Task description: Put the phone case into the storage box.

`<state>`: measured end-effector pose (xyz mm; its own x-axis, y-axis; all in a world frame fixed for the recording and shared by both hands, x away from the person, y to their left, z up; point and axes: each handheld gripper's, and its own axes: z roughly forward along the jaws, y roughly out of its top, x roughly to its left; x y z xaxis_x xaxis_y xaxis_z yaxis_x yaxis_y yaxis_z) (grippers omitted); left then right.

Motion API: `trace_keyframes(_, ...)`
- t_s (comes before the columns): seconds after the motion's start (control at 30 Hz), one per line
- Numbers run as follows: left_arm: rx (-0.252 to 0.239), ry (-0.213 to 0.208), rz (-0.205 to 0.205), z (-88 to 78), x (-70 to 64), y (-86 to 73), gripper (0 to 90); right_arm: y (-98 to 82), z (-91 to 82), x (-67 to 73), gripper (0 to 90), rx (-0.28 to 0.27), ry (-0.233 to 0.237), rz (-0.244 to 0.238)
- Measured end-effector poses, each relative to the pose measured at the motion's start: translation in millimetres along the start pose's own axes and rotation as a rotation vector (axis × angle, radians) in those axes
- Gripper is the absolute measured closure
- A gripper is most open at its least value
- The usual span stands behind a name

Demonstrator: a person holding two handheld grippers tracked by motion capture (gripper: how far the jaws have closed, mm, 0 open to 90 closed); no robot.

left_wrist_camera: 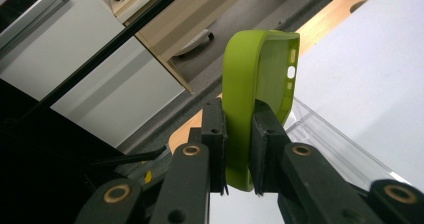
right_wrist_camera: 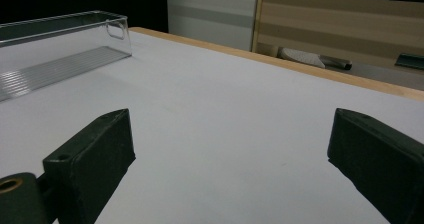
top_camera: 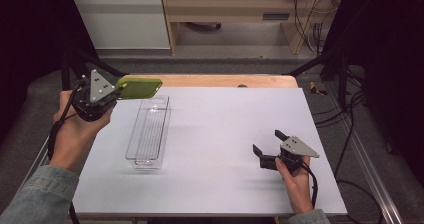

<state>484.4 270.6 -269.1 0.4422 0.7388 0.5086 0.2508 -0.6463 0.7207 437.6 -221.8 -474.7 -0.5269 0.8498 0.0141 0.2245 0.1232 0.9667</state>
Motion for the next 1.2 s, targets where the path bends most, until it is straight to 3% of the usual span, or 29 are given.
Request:
trace_keyframes(0.97, 0.117, -0.033, 0.209, 11.2, -10.2, 10.5, 78.9, -0.3, 0.2, 0.6, 5.0, -0.005, 0.006, -0.007)
trace_keyframes(1.2, 0.146, -0.058, 0.275, 25.8, -12.9, 18.8, 78.9, 0.0, -0.4, 1.1, 4.8, -0.009, 0.015, -0.004)
